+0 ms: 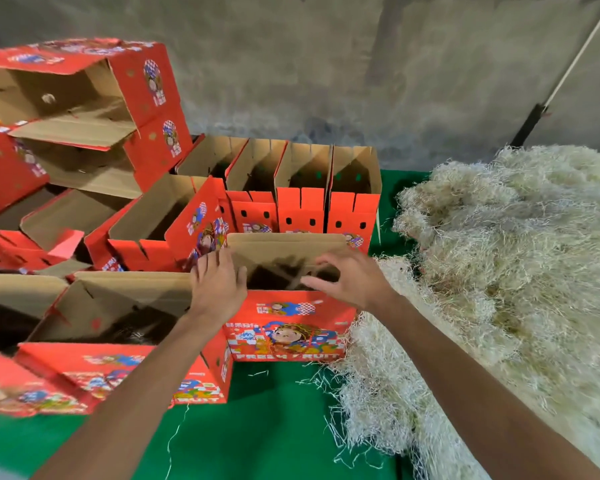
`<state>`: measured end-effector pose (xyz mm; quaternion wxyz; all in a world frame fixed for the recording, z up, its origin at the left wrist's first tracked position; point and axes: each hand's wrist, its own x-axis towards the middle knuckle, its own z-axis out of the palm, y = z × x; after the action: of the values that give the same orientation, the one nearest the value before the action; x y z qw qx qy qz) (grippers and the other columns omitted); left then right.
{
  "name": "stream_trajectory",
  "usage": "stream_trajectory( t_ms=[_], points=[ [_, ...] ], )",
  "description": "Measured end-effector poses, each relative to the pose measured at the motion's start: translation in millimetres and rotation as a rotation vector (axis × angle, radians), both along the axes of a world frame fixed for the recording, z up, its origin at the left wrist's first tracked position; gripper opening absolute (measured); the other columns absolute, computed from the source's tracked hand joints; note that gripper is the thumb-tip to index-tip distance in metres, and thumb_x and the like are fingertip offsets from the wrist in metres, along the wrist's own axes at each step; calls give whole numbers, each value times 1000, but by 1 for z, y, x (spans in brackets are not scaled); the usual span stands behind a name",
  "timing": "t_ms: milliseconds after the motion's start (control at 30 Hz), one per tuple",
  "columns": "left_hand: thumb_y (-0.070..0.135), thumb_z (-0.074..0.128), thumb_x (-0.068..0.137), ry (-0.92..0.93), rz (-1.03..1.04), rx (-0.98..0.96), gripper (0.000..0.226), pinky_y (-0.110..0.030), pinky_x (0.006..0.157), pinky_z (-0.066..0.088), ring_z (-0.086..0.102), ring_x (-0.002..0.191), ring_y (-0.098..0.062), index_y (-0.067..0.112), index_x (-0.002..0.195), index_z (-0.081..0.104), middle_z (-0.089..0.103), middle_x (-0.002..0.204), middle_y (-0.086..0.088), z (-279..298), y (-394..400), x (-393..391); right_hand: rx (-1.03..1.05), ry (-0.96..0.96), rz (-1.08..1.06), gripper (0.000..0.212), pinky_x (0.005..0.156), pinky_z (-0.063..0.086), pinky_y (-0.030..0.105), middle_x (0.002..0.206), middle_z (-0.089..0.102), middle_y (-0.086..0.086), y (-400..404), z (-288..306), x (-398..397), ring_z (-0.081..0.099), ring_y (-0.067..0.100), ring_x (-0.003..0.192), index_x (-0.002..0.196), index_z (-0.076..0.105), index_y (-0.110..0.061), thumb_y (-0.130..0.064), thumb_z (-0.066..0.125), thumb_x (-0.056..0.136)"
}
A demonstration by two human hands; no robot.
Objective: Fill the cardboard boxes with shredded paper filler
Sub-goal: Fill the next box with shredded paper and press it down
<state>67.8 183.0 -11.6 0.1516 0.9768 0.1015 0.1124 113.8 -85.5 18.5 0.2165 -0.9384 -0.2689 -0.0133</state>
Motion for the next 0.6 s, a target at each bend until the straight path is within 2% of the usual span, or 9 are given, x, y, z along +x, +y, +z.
stream_trajectory(
  t_ms=[33,100,167,267,333,433,500,600],
  points=[
    [33,44,101,-23,10,-20,33,-50,112,28,42,128,-29,16,129,50,55,129,-7,1,1,0,-99,10,37,76,89,55,38,114,70,-10,11,-2,1,65,12,103,121,65,-35,-91,40,77],
    [33,37,104,-38,-5,-72,25,-49,113,25,49,123,-27,22,121,52,62,120,-3,2,7,-1,-135,124,57,89,86,55,37,113,71,-10,27,-7,3,65,15,101,123,64,-37,-100,37,67],
    [29,32,106,-44,-78,-144,24,-44,114,23,55,119,-20,26,114,55,67,110,2,3,20,-3,-185,168,102,90,81,54,33,110,71,-11,38,-13,6,65,15,96,120,64,-40,-102,38,61],
    [14,39,102,-88,-263,-259,26,-42,111,32,57,115,-13,23,119,57,65,113,7,0,44,-6,-248,200,171,61,64,44,24,97,69,-18,54,-13,9,63,10,86,111,67,-42,-87,54,72],
    [2,46,92,-66,-284,-274,38,-44,105,39,53,117,-16,25,122,53,59,120,4,0,56,-6,-264,223,217,45,62,41,26,94,70,-16,65,-13,9,61,9,83,108,70,-38,-72,63,80],
    [-2,57,74,-22,-187,-87,56,-39,95,38,46,117,-19,28,120,45,53,119,5,-4,72,-5,-285,246,281,31,64,42,29,97,73,-7,88,-11,2,59,12,81,107,73,-28,-52,66,88],
    [6,62,70,-4,-108,40,50,-38,89,36,50,111,-22,26,112,46,57,110,4,-5,84,-5,-263,261,330,21,60,37,30,91,72,-2,106,-10,-5,59,16,79,99,72,-22,-40,65,90],
    [20,64,72,108,-80,209,33,-38,95,32,53,111,-22,29,104,62,65,105,5,-6,100,-3,-284,244,389,16,57,31,30,85,66,0,130,-10,-13,58,21,79,99,68,-16,-29,62,92]
  ],
)
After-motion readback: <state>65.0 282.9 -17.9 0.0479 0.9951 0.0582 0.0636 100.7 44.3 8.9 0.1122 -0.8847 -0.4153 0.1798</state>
